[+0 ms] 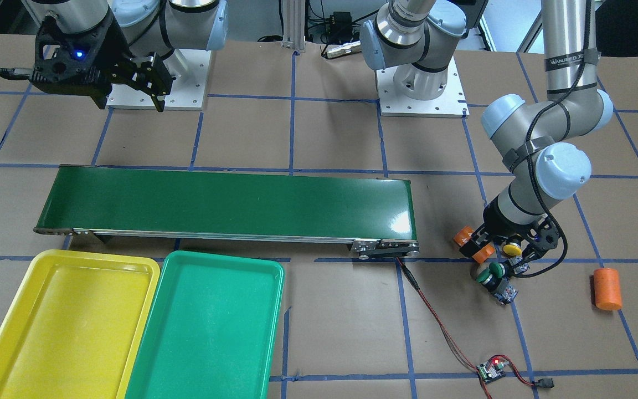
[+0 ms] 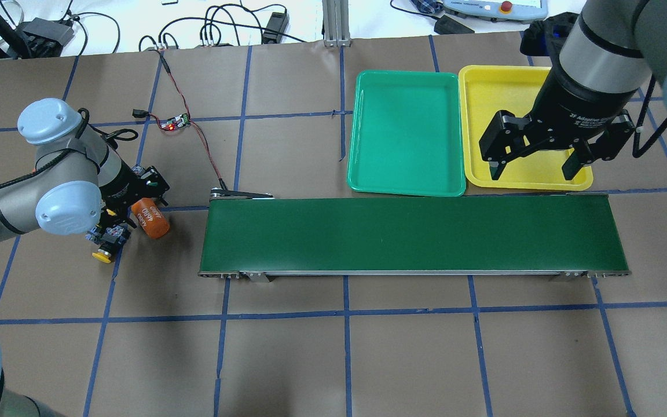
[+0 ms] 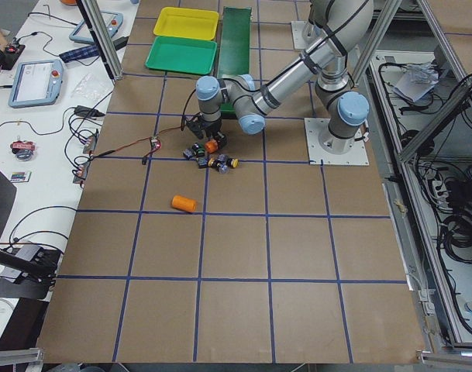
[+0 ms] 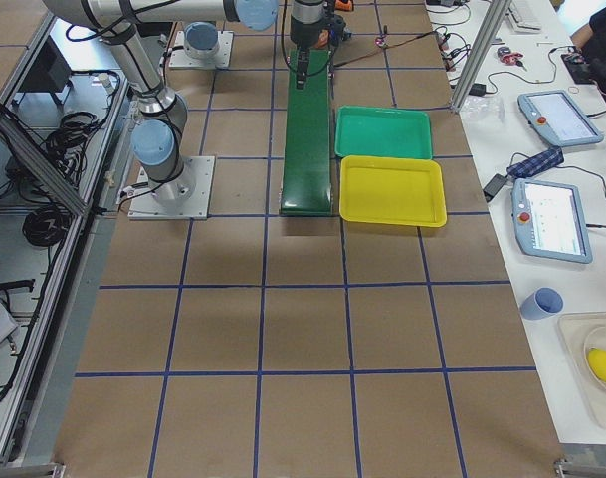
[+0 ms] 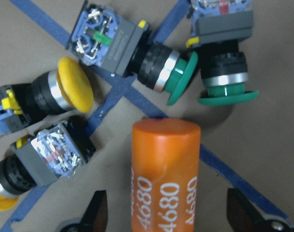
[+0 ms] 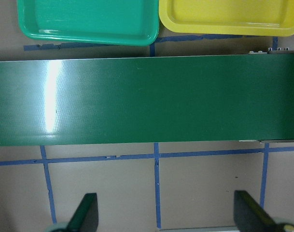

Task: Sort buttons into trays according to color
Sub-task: 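Carry the orange cylinder with the left gripper onto the conveyor and release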

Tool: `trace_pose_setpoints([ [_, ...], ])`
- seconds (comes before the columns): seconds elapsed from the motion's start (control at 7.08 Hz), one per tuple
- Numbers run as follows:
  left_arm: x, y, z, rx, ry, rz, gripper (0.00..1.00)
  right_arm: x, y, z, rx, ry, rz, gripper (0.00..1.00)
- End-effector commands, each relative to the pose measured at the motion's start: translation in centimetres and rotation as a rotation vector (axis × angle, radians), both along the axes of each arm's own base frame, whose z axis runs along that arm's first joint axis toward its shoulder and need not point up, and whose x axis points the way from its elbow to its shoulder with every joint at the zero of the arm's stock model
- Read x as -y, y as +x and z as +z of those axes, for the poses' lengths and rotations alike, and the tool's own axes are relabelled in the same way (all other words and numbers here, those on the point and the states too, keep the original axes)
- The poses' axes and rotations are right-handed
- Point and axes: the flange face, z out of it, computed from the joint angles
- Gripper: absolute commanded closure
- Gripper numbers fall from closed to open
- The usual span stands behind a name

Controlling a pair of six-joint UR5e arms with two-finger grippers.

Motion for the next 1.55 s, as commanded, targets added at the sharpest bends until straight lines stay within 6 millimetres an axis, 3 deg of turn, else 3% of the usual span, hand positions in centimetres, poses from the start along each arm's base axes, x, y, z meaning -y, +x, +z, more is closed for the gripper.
trace_pose_setpoints([
  [0.0, 0.4, 0.5, -0.7, 0.006, -0.010, -0.042, 0.74, 0.0, 0.0, 0.0, -0.003, 0.000, 0.005, 0.00],
  [0.14, 0.6, 0.9, 0.7, 0.013, -0.033, -0.036, 0.96, 0.0, 0.0, 0.1, -0.001, -0.002, 0.005, 0.00],
  [0.42, 0.8, -0.1, 6.8, -0.029, 0.043, 0.031, 0.97, 0.0, 0.0, 0.0, 0.000, -0.001, 0.005, 0.00],
  [0.56, -0.3, -2.3, 10.0, -0.104, 0.085, 0.198, 0.98, 0.0, 0.0, 0.0, 0.002, -0.002, 0.005, 0.00],
  [0.71, -2.0, -6.4, 11.5, -0.111, 0.104, 0.290, 1.00, 0.0, 0.0, 0.0, 0.005, -0.004, 0.004, 0.00],
  [0.85, -3.6, -11.6, 10.6, -0.096, 0.142, 0.380, 1.00, 0.0, 0.0, 0.1, 0.005, -0.005, 0.004, 0.00],
  [1.13, -4.9, -18.1, 8.7, -0.029, 0.185, 0.632, 1.00, 0.0, 0.0, 0.1, 0.003, -0.004, 0.004, 0.00],
  [1.41, -5.3, -19.3, 8.2, -0.007, 0.202, 0.748, 1.00, 0.0, 0.0, 0.1, 0.005, -0.005, 0.004, 0.00],
])
